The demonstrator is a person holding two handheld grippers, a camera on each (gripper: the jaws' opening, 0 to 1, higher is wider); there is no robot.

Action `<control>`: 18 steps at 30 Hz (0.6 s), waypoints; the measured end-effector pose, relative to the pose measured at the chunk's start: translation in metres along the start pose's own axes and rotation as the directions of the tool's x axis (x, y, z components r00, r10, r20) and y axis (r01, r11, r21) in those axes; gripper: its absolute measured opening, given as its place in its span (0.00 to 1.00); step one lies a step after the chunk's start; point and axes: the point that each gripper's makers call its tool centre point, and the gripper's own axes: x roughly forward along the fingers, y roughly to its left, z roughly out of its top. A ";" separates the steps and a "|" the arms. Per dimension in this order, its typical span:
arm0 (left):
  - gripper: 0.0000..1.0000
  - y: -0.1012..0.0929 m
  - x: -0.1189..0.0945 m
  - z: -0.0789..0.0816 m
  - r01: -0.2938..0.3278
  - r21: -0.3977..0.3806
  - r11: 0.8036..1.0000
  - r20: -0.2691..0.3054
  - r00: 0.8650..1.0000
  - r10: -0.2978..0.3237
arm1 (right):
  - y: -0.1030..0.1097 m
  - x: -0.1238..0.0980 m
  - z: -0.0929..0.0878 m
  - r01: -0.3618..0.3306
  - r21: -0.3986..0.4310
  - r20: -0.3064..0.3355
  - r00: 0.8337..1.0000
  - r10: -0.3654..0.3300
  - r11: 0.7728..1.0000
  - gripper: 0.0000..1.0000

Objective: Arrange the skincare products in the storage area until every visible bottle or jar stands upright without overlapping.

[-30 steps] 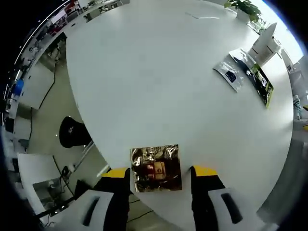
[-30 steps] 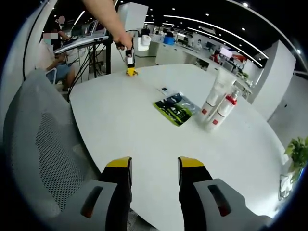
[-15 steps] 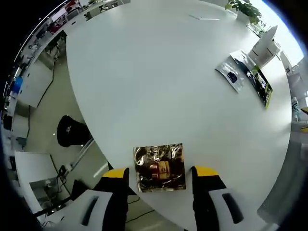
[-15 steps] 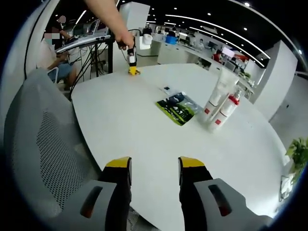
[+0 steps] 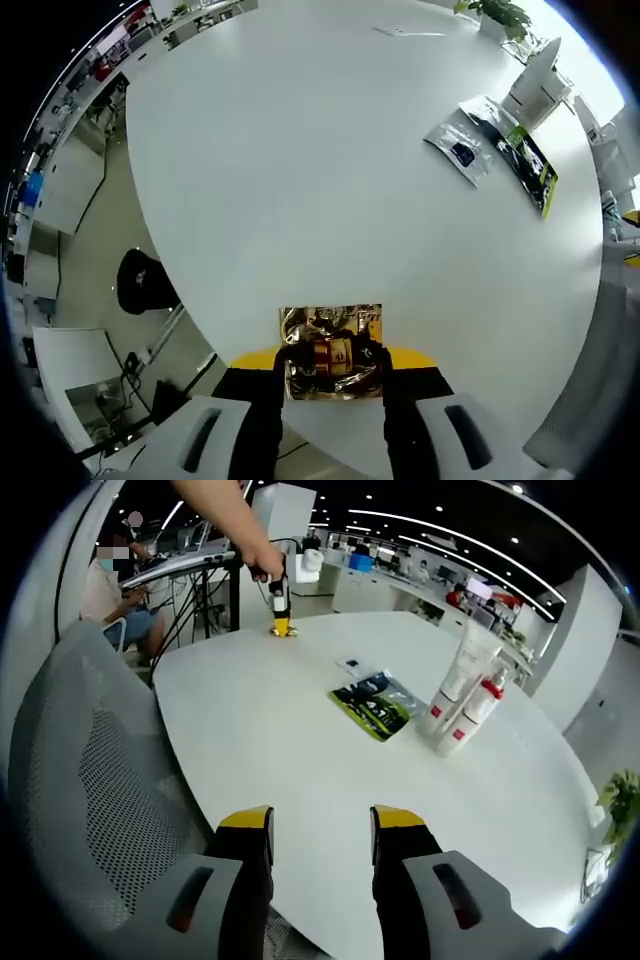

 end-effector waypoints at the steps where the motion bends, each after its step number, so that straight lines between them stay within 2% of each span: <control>1: 0.40 -0.005 0.000 -0.003 0.001 0.019 1.000 -0.007 1.000 0.000 | 0.000 0.000 0.000 0.000 -0.001 -0.002 1.000 0.000 1.000 0.37; 4: 0.40 -0.015 0.000 -0.009 0.003 0.037 0.999 -0.021 1.000 -0.002 | 0.000 0.000 0.000 0.003 -0.006 -0.001 1.000 -0.003 1.000 0.37; 6: 0.40 -0.023 -0.002 -0.014 0.011 0.098 0.995 -0.048 0.999 -0.006 | -0.001 -0.001 0.001 0.009 -0.005 0.001 1.000 -0.009 1.000 0.37; 7: 0.40 -0.028 -0.004 -0.014 0.003 0.127 0.992 -0.042 0.999 0.002 | -0.002 -0.001 0.001 0.013 -0.006 0.003 1.000 -0.013 1.000 0.37; 13: 0.40 -0.065 -0.021 -0.008 0.025 0.161 0.987 0.021 0.999 -0.029 | -0.003 -0.002 0.003 0.021 -0.014 0.013 1.000 -0.021 1.000 0.37; 16: 0.40 -0.082 -0.034 -0.008 0.011 0.200 0.980 0.052 0.998 -0.022 | -0.001 -0.002 0.005 0.014 -0.023 0.019 1.000 -0.014 1.000 0.37; 18: 0.40 -0.095 -0.043 -0.004 0.017 0.197 0.980 0.098 0.995 -0.037 | 0.001 -0.002 0.006 0.006 -0.028 0.020 1.000 -0.006 1.000 0.37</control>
